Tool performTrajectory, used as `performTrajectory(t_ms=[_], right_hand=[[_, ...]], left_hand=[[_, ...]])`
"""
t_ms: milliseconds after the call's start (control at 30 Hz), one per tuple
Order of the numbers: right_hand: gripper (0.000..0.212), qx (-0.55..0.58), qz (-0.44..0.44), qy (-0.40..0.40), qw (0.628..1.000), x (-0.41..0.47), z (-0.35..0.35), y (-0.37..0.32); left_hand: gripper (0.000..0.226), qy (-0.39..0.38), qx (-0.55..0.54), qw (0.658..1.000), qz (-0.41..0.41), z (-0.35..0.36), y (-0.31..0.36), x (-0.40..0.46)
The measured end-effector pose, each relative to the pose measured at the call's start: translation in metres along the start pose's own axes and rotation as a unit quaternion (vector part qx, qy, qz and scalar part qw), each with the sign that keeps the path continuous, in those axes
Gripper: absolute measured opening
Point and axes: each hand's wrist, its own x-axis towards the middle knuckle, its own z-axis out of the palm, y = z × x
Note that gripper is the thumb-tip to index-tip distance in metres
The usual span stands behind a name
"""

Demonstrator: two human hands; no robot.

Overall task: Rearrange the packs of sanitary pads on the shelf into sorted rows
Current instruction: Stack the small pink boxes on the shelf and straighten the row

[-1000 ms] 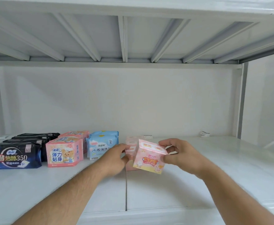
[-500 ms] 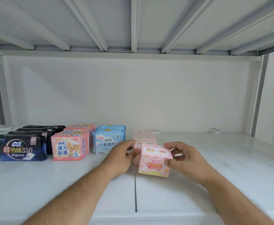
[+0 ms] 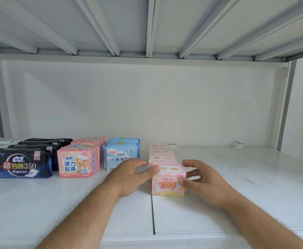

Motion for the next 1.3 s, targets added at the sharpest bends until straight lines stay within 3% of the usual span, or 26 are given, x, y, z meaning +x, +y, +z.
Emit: performTrajectory(t_ms=[133, 267, 600, 700, 767, 900, 967, 1033, 1100, 1167, 1233, 1300], right_hand=[[0.06, -0.034, -0.007, -0.009, 0.999, 0.0, 0.001, 0.002], [0.061, -0.026, -0.012, -0.02, 0.999, 0.001, 0.003, 0.004], [0.06, -0.08, -0.031, 0.002, 0.996, 0.003, 0.004, 0.005], [0.051, -0.086, -0.027, 0.021, 0.996, 0.001, 0.003, 0.002], [0.045, -0.071, -0.016, 0.026, 0.997, -0.001, 0.003, -0.001], [0.042, 0.002, 0.029, 0.053, 0.998, -0.005, 0.0, -0.016], [0.052, 0.073, 0.066, 0.095, 0.991, 0.002, -0.001, -0.03], [0.081, 0.153, 0.12, 0.126, 0.973, 0.015, 0.0, -0.046], [0.095, 0.222, 0.153, 0.13, 0.954, 0.032, 0.007, -0.055], [0.09, 0.264, 0.17, 0.118, 0.942, 0.044, 0.018, -0.061], [0.08, 0.285, 0.199, 0.112, 0.931, 0.05, 0.028, -0.06], [0.056, 0.299, 0.235, 0.092, 0.92, 0.049, 0.037, -0.061]], left_hand=[[0.044, -0.042, 0.029, 0.999, -0.018, 0.001, 0.009, -0.006], [0.088, -0.039, 0.097, 0.994, -0.032, 0.002, 0.005, -0.003], [0.074, -0.037, 0.097, 0.994, -0.025, 0.001, 0.006, -0.003], [0.078, -0.041, 0.092, 0.995, -0.027, 0.001, 0.006, -0.002], [0.087, -0.036, 0.054, 0.998, -0.028, 0.0, 0.007, -0.003], [0.069, 0.043, -0.162, 0.984, -0.054, 0.005, 0.023, 0.0], [0.09, 0.073, -0.35, 0.922, -0.149, 0.005, 0.029, 0.008], [0.094, 0.061, -0.463, 0.863, -0.192, 0.004, 0.038, 0.018], [0.097, 0.063, -0.47, 0.857, -0.204, 0.003, 0.049, 0.025], [0.112, 0.069, -0.449, 0.865, -0.215, 0.008, 0.056, 0.031], [0.095, 0.058, -0.445, 0.866, -0.22, 0.014, 0.063, 0.029], [0.074, 0.033, -0.457, 0.863, -0.216, 0.021, 0.068, 0.029]])
